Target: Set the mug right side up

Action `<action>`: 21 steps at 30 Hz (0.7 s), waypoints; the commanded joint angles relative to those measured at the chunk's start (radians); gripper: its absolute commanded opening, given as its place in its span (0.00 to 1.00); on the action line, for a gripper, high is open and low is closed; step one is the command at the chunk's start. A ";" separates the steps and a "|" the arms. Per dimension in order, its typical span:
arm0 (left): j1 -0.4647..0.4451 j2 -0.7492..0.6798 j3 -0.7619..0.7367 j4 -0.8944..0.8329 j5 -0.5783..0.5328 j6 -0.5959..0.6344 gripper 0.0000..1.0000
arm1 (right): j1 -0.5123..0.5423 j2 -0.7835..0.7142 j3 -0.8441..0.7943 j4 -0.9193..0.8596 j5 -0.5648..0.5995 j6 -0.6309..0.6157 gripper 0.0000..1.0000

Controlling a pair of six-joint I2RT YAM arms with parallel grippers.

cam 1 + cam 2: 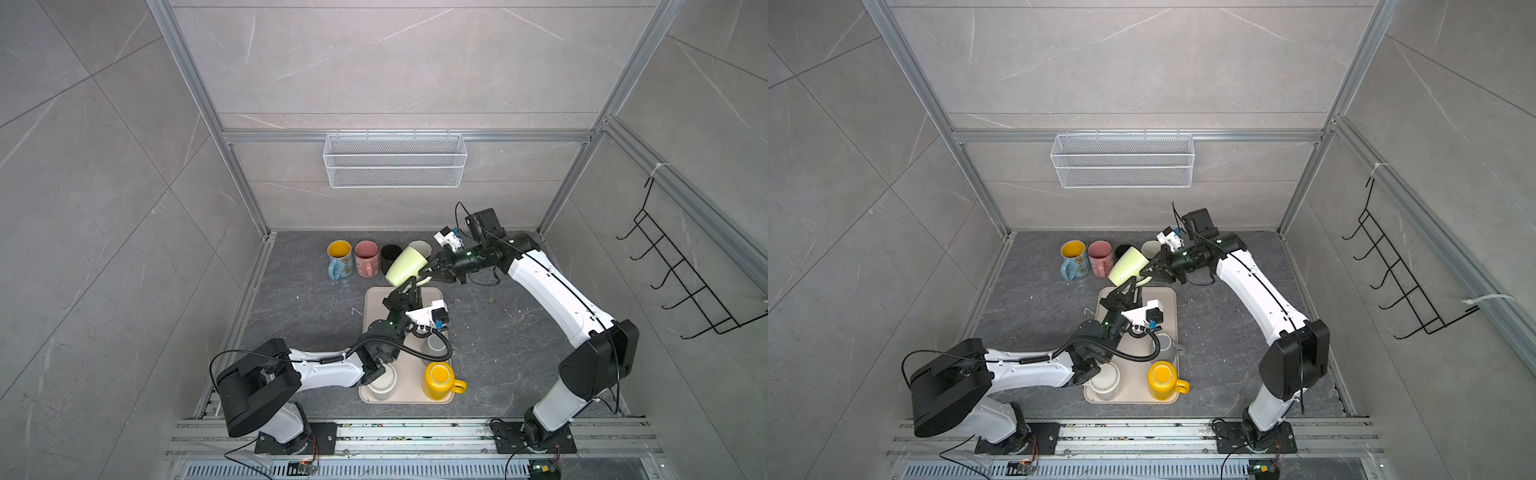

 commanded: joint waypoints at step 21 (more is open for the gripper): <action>-0.064 -0.064 0.001 0.177 -0.091 0.027 0.67 | -0.100 -0.086 -0.120 0.268 0.121 0.146 0.00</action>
